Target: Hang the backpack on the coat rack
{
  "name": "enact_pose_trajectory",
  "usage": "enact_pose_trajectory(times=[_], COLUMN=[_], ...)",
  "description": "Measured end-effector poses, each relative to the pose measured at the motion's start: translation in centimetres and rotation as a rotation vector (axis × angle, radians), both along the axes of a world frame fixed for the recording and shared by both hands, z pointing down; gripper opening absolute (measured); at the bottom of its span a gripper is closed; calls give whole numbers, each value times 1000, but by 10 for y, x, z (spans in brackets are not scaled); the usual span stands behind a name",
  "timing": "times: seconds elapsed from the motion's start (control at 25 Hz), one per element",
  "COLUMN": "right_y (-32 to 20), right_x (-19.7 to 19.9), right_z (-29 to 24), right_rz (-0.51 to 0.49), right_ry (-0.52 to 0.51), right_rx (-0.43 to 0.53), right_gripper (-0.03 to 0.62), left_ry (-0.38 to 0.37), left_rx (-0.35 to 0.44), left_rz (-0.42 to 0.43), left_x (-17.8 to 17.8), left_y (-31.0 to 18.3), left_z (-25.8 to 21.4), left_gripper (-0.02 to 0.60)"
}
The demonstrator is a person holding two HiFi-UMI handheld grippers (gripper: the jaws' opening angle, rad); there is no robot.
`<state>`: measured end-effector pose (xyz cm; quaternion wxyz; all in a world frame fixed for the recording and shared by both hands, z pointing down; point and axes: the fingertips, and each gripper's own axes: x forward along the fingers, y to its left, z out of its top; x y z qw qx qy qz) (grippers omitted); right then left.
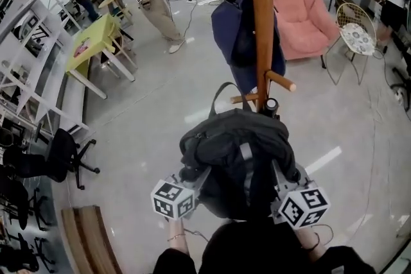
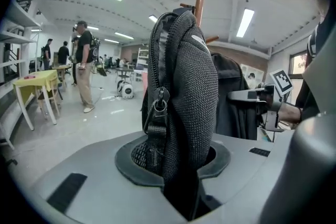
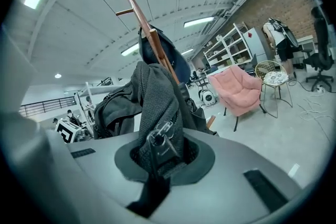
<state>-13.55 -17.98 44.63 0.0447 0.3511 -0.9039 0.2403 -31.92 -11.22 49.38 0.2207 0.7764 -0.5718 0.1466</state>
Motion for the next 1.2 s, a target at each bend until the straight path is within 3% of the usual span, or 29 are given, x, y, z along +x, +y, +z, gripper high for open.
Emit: enact_pose_trajectory(times=[0.6, 1.2], right_y=[2, -10], right_x=[-9, -1], right_z=[30, 50], right_rz=[203, 226], right_ry=[55, 98], right_rx=[-8, 3], right_gripper=[31, 31], left_ry=[51, 52], left_rx=[-43, -62], left_rz=[219, 227], left_x=[-15, -6], left_y=[-29, -43], left_z=[39, 65], left_gripper=[127, 129])
